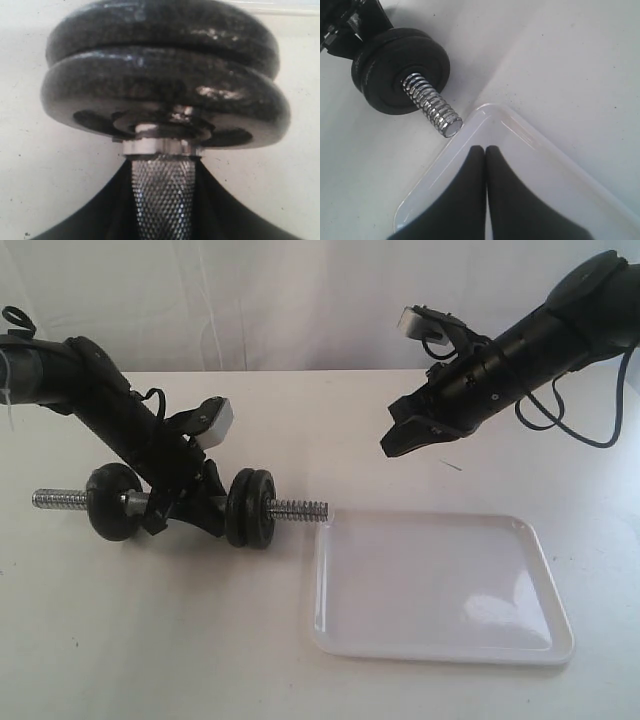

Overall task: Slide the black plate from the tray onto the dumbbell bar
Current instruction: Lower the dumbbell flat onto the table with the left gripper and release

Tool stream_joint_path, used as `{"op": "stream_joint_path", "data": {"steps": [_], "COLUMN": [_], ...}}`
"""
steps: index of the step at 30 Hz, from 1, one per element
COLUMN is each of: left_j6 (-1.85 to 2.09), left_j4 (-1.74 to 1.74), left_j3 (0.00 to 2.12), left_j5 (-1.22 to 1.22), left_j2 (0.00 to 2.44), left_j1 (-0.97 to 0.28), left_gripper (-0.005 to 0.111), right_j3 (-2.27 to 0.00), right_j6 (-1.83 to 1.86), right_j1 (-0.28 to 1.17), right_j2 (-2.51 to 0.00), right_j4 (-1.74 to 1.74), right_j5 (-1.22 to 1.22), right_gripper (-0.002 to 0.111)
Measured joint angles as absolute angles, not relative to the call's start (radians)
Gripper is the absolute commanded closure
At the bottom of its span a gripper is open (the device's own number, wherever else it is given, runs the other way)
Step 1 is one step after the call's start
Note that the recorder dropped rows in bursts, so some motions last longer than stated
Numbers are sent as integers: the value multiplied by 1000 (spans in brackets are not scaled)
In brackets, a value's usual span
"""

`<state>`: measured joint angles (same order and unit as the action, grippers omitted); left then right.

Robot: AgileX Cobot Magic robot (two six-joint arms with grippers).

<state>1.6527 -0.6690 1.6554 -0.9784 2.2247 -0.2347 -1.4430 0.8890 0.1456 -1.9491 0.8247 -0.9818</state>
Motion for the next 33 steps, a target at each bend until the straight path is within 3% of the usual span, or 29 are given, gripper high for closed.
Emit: {"op": "stream_joint_path", "data": {"steps": [9,22,33], "left_j6": [1633,1581,1551], "left_j4": [-665,-667,-658], "left_j3": [1655,1655,1655], "left_j5": [-1016,-1014,-1015], "left_j2": [2225,2225,2192], "left_j1": [-235,-235,-235], "left_gripper": [50,30,30], "right_j3": [-1443,-1443,-1443], "right_j6": [889,889,889], "right_j1": [146,146,146], "right_j2": [-1949,-1949,-1949], "right_j4": [825,825,813], "right_j5": [-982,-982,-982], "right_gripper": [108,108,108]}}
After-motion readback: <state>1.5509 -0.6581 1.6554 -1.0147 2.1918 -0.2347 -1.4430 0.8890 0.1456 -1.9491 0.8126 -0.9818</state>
